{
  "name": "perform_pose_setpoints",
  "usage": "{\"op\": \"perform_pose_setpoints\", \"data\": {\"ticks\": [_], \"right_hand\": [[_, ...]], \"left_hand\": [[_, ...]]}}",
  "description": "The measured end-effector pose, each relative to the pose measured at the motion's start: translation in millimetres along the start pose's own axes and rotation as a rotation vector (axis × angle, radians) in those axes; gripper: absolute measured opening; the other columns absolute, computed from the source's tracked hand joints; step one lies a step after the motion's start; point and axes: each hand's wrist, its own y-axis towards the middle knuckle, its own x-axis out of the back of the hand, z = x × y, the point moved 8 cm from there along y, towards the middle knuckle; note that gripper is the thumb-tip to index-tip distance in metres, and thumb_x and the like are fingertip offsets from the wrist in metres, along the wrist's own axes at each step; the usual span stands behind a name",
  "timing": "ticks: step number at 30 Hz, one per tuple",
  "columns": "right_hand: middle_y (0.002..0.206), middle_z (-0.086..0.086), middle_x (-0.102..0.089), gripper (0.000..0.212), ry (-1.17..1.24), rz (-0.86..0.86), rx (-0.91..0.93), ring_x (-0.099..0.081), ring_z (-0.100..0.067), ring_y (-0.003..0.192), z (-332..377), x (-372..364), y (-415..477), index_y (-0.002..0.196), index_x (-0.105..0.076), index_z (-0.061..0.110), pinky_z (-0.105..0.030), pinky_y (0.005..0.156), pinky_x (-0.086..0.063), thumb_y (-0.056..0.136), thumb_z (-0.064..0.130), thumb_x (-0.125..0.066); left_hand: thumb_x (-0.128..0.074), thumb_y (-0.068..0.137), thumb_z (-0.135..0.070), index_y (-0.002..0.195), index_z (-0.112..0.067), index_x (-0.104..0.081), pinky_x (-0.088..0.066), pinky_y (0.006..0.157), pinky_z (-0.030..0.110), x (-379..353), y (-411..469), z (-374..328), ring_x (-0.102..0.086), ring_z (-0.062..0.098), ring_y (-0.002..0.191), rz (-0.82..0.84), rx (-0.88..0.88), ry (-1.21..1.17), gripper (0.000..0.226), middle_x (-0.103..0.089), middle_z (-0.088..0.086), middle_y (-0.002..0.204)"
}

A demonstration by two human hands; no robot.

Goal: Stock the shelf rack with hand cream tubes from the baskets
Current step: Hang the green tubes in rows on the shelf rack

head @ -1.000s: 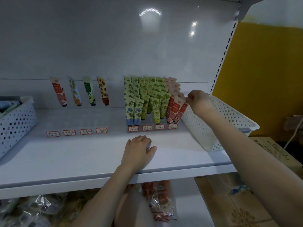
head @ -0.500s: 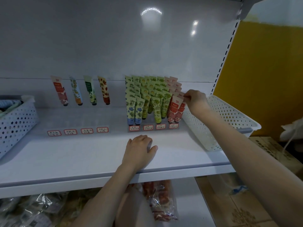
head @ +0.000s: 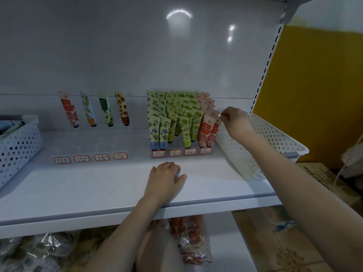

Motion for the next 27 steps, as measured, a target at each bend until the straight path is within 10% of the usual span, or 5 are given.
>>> {"op": "perform_pose_setpoints", "data": {"ticks": [5, 11, 21, 27], "right_hand": [[0.103, -0.022, -0.065, 0.024, 0.093, -0.075, 0.057, -0.060, -0.033, 0.094, -13.8, 25.0, -2.6, 0.106, -0.061, -0.004, -0.031, 0.077, -0.044, 0.095, 0.006, -0.043], [0.101, -0.019, -0.066, 0.025, 0.097, -0.088, -0.021, -0.059, -0.023, 0.081, -64.4, 76.4, 7.5, 0.111, -0.059, -0.001, -0.031, 0.071, -0.047, 0.097, 0.012, -0.043], [0.086, -0.012, -0.063, 0.018, -0.004, 0.481, -0.219, -0.064, -0.017, 0.069, -136.9, 31.3, 25.0, 0.099, -0.058, 0.001, -0.029, 0.062, -0.054, 0.095, 0.017, -0.052], [0.102, -0.017, -0.068, 0.030, -0.255, 0.728, -0.170, -0.069, -0.022, 0.087, -147.4, -5.6, 36.8, 0.112, -0.057, 0.000, -0.036, 0.081, -0.053, 0.098, 0.021, -0.043]], "left_hand": [[-0.032, 0.096, -0.031, 0.088, -0.014, -0.056, -0.033, 0.077, 0.031, 14.4, -1.2, -34.7, -0.055, 0.022, 0.093, 0.019, -0.170, 0.240, 0.030, -0.062, 0.003, 0.096], [-0.042, 0.096, -0.032, 0.106, -0.011, -0.061, -0.040, 0.070, 0.032, 58.3, 26.4, -105.8, -0.056, 0.025, 0.098, -0.040, -0.244, -0.015, 0.030, -0.062, 0.006, 0.105], [-0.049, 0.094, -0.024, 0.085, -0.007, -0.058, -0.036, 0.062, 0.031, 34.5, 96.1, -212.7, -0.057, 0.025, 0.081, 0.169, -0.437, -0.029, 0.021, -0.056, 0.008, 0.082], [-0.060, 0.089, -0.022, 0.115, -0.006, -0.060, -0.042, 0.073, 0.030, -29.6, 132.3, -229.9, -0.054, 0.022, 0.087, 0.533, -0.422, 0.191, 0.030, -0.063, 0.012, 0.110]]}}
